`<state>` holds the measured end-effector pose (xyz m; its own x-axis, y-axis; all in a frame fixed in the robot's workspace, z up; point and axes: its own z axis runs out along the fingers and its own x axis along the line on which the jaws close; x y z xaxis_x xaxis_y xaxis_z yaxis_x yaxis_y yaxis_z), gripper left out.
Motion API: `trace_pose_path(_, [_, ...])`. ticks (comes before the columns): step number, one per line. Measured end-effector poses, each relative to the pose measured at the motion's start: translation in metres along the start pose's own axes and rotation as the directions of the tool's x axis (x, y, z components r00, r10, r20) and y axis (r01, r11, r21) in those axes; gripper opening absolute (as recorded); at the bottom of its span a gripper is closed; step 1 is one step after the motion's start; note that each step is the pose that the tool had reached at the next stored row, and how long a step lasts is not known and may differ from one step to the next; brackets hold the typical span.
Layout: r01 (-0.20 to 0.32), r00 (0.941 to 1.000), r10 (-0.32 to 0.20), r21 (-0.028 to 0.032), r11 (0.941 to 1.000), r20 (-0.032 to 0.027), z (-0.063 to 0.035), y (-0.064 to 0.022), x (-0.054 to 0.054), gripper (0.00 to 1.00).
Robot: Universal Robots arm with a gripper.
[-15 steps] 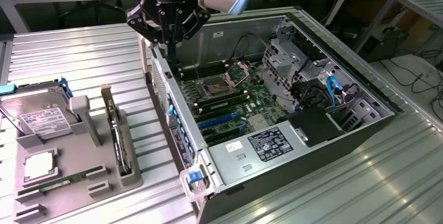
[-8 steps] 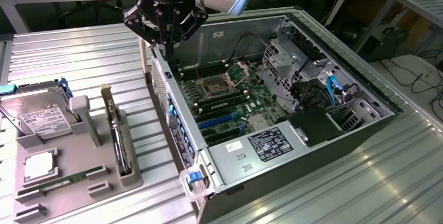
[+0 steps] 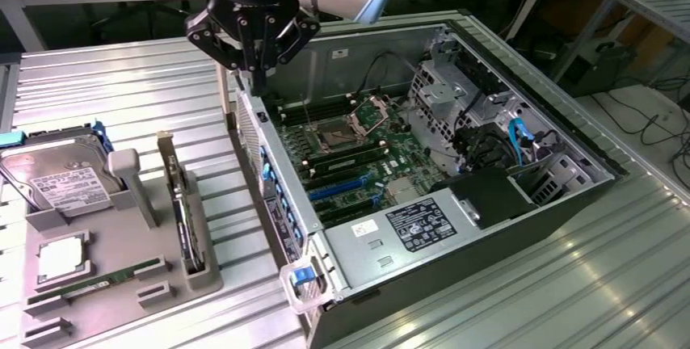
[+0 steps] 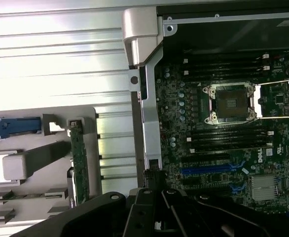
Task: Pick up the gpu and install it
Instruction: 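Reach for the gpu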
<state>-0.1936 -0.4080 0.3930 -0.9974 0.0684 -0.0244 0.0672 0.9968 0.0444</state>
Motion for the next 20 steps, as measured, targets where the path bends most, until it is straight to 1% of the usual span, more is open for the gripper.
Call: trace_pose_path(20, [0.002, 1.0000, -0.002, 0.0000, 1.0000, -0.0001, -0.0001, -0.0040, 0.013, 0.11])
